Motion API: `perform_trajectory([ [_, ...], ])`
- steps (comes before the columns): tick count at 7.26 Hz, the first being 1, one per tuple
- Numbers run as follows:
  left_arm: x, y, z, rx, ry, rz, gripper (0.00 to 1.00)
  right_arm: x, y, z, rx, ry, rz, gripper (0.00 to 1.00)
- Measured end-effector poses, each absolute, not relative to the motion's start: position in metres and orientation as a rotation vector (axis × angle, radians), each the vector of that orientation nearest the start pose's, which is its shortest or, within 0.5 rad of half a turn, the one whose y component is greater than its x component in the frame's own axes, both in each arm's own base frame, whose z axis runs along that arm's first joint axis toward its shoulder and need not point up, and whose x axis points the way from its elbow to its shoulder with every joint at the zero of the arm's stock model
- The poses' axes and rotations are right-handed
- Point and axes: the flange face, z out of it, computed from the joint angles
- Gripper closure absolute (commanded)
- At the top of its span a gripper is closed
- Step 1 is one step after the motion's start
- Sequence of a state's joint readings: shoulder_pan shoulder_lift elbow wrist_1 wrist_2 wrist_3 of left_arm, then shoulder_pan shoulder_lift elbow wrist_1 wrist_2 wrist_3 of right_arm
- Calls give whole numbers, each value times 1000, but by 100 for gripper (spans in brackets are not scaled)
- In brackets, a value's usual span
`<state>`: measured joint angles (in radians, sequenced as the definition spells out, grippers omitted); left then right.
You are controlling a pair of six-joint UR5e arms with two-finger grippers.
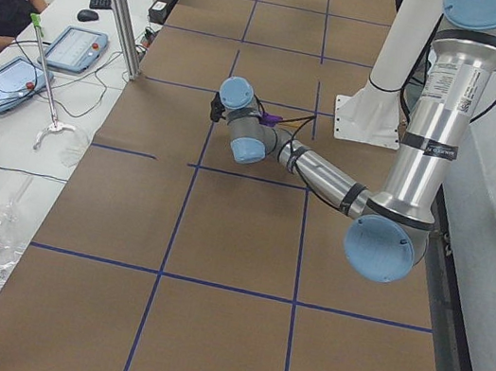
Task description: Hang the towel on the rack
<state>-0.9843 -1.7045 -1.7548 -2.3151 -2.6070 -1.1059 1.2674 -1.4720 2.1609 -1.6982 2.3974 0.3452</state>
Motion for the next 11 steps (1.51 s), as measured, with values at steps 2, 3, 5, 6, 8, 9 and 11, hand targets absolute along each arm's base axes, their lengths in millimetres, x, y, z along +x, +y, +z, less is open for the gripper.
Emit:
perform_trajectory([
  [2, 236, -458, 434, -25, 1280, 84, 0, -70, -465, 357, 226, -918, -159, 0],
  [3, 217, -459, 457, 49, 1243, 98, 0, -53, -473, 377, 208, -902, -113, 0],
  [5, 139, -467, 525, 259, 1111, 162, 0, 5, -495, 437, 185, -848, -39, 0],
  [6, 95, -473, 557, 363, 1021, 200, 0, 34, -504, 474, 184, -816, -55, 0],
  [8, 14, -485, 599, 450, 820, 259, 0, 78, -513, 554, 154, -719, -131, 0],
  [9, -21, -497, 606, 408, 743, 266, 0, 86, -515, 586, 117, -697, -150, 0],
  [11, -52, -517, 602, 251, 711, 211, 0, 89, -513, 624, 54, -705, -144, 0],
])
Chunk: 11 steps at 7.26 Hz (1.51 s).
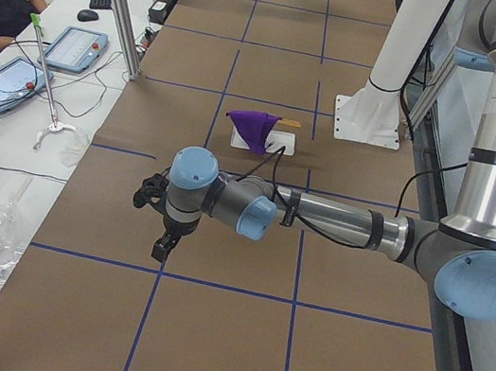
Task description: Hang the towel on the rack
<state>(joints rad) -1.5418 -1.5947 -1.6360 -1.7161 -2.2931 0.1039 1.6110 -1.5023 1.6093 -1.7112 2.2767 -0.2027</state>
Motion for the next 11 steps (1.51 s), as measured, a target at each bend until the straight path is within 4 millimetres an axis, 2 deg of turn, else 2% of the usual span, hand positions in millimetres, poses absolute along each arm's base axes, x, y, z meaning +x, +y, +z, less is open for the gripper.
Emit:
perform_trajectory([
  [4, -53, -503, 618, 137, 792, 155, 0, 86, -506, 627, 7, -754, -124, 0],
  [11, -52, -494, 617, 126, 804, 117, 0, 86, -501, 624, 12, -748, -124, 0],
])
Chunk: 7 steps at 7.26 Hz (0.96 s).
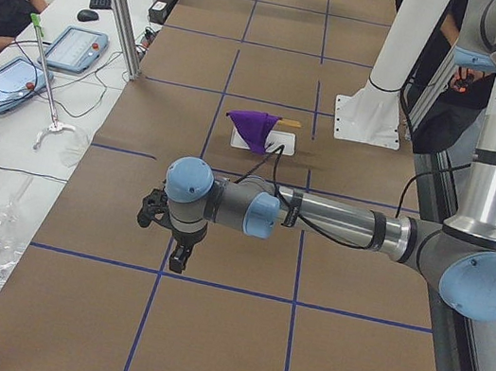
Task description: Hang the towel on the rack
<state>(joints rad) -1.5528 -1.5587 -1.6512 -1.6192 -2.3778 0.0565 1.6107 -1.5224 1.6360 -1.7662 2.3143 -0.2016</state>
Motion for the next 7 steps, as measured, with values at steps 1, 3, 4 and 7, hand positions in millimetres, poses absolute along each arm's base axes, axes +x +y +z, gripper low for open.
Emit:
perform_trajectory([
  [1, -53, -491, 618, 126, 804, 119, 0, 86, -501, 623, 13, -749, -123, 0],
  [3, -52, -489, 617, 129, 804, 121, 0, 86, -501, 622, 14, -749, -121, 0],
  [4, -52, -489, 616, 131, 804, 122, 0, 86, -500, 621, 16, -750, -122, 0],
  [7, -53, -486, 617, 128, 801, 121, 0, 86, -498, 621, 16, -750, -121, 0],
])
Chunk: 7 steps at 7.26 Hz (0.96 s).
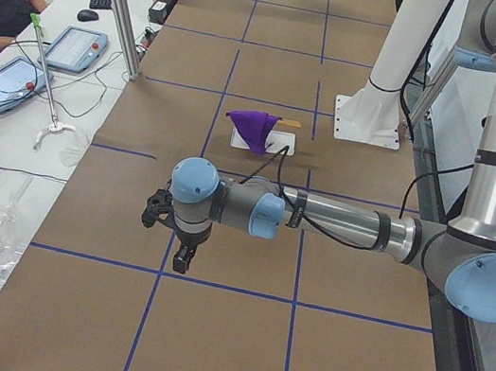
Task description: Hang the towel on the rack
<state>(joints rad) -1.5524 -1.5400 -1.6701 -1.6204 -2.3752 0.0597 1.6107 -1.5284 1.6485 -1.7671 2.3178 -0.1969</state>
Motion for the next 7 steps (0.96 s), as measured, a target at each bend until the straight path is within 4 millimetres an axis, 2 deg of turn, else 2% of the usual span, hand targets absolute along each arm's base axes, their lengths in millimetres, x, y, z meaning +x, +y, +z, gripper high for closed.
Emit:
perform_trajectory([
  [5, -53, -480, 619, 110, 793, 110, 0, 85, -490, 630, -3, -751, -114, 0],
  [7, -51, -478, 602, 65, 791, 98, 0, 83, -485, 637, -17, -751, -112, 0],
])
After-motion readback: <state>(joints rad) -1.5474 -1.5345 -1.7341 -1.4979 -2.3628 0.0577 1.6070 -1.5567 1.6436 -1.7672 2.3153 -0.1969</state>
